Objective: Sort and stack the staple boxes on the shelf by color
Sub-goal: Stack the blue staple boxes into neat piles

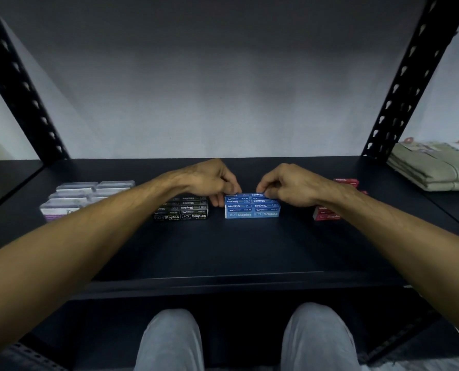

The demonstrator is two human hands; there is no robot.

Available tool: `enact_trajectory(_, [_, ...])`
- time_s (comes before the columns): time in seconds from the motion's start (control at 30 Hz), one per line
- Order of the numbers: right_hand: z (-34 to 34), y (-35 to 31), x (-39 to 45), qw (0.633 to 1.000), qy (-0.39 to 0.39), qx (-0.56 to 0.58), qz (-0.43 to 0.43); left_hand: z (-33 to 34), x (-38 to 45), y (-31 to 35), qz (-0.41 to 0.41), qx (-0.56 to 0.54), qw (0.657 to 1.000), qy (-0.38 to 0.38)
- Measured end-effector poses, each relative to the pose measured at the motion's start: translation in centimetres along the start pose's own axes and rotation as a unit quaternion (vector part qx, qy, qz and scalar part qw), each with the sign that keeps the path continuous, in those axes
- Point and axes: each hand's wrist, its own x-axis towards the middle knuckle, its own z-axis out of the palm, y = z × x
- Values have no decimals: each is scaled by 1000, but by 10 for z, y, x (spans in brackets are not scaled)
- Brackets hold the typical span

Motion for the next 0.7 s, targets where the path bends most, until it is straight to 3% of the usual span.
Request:
enact_trajectory(0.2, [-6, -7, -7, 1000, -12, -19, 15, 0, -2, 5, -22, -18, 1000, -2])
enact_trajectory(0.5, [-5, -17, -9, 991, -78, -97, 51, -4, -10, 16, 3, 146, 989, -24])
enact_trajectory(0.7, [-3, -17, -9, 991, -74, -103, 40, -3, -11, 21, 6, 170, 984, -45])
